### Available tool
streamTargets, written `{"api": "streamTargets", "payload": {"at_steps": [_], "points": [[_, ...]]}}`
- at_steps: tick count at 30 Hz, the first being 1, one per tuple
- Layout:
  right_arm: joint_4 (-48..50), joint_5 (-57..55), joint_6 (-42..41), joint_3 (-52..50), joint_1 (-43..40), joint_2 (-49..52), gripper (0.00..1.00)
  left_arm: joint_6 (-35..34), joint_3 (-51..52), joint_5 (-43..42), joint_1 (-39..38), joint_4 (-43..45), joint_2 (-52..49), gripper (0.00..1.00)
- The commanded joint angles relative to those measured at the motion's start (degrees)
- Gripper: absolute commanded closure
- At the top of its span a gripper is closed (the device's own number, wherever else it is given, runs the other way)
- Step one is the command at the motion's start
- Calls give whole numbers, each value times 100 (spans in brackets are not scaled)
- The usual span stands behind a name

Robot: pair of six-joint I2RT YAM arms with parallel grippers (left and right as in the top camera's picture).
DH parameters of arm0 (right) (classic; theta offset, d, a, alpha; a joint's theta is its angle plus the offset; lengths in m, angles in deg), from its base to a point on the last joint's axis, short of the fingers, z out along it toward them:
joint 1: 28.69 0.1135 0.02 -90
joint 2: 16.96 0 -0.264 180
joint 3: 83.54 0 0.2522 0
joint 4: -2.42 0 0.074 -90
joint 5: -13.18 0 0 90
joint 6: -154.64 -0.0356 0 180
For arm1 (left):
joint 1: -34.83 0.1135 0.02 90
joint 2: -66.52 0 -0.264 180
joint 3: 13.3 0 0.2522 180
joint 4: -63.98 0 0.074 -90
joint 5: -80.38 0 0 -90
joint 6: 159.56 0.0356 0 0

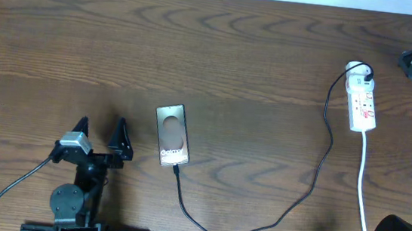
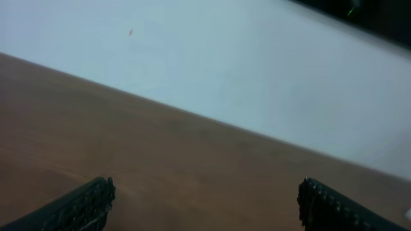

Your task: Plug charger to phone and switch on socket

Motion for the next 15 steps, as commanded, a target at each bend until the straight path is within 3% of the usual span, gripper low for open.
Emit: {"api": "streamTargets", "payload": {"at_steps": [1,6,15], "points": [[-9,50,-57,70,2,-46,1,785,15,160,24,-479,66,7],[-7,50,-57,70,2,-46,1,1364,15,136,24,-896,66,7],[-7,50,-57,70,2,-46,1,1375,15,120,24,-894,66,7]]}}
